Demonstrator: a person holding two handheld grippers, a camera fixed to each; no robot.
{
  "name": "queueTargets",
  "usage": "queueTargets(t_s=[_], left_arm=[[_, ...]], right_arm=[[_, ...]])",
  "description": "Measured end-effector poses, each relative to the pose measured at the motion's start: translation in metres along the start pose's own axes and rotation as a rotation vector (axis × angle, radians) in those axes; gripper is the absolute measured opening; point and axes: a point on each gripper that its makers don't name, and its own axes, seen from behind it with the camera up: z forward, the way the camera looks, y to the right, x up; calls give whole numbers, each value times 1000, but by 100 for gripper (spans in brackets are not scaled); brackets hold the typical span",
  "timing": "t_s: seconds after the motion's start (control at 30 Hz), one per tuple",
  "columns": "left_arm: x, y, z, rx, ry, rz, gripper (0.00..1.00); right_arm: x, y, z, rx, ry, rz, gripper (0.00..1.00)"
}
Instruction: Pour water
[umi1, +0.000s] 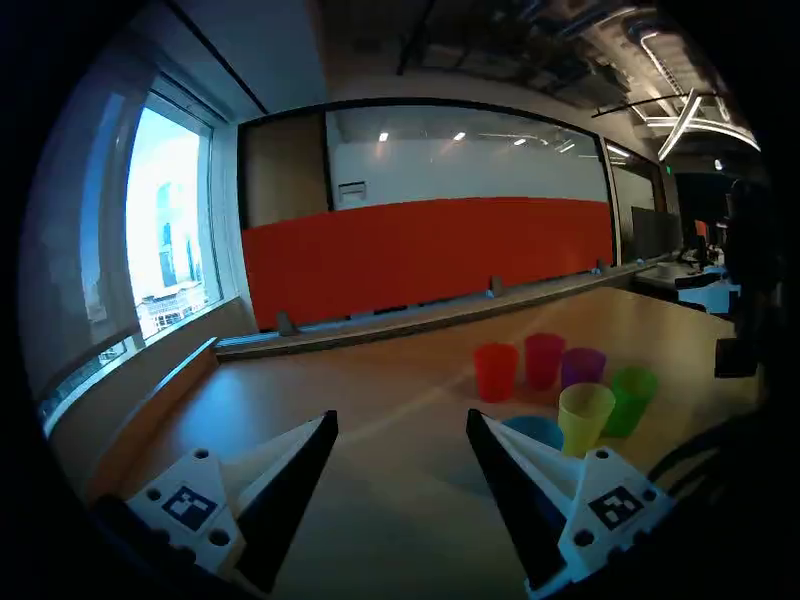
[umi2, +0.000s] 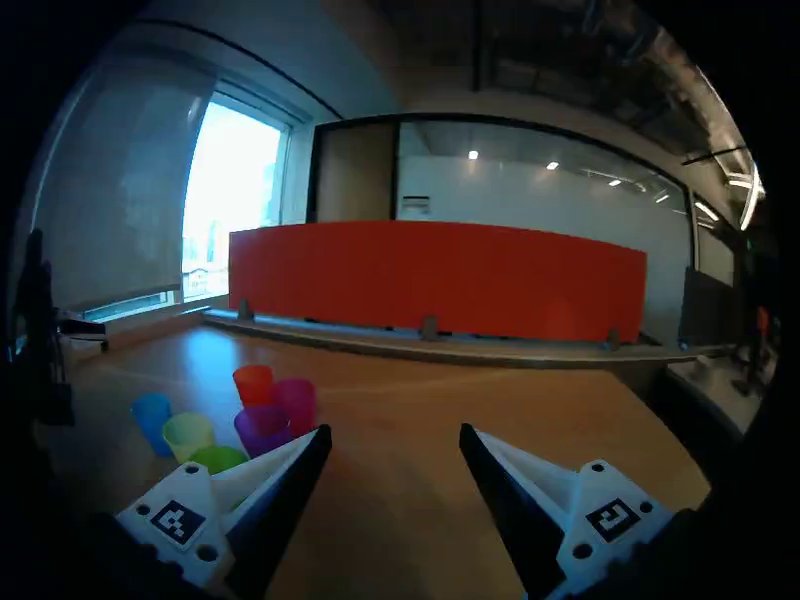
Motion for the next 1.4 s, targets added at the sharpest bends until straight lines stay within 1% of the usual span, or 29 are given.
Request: queueTargets(t_s=[0.07, 0.27, 0.47, 0.67, 0.77, 0.97, 1.17, 1.4], left_arm=[[6, -1, 0, 13, 23, -18, 96], [19, 0, 0, 42, 83, -70, 96], [26, -8, 0, 97, 130, -92, 96], [28, -12, -1, 139, 169, -109, 96], [26, -15, 0, 152, 177, -128, 96], [27, -22, -1, 184, 211, -157, 96], [19, -22, 1, 195, 215, -180, 96], [9, -18, 5, 199, 210, -155, 96]], right_arm=[[4, 5, 0, -27, 21, 7, 99], [12, 11, -3, -81, 67, 15, 99], [25, 20, -9, -140, 125, 33, 99], [28, 31, -14, -186, 151, 67, 99], [30, 31, -15, -184, 159, 85, 99], [37, 34, -18, -196, 175, 91, 99], [37, 31, -14, -202, 159, 92, 99], [39, 27, -16, -207, 145, 93, 99]])
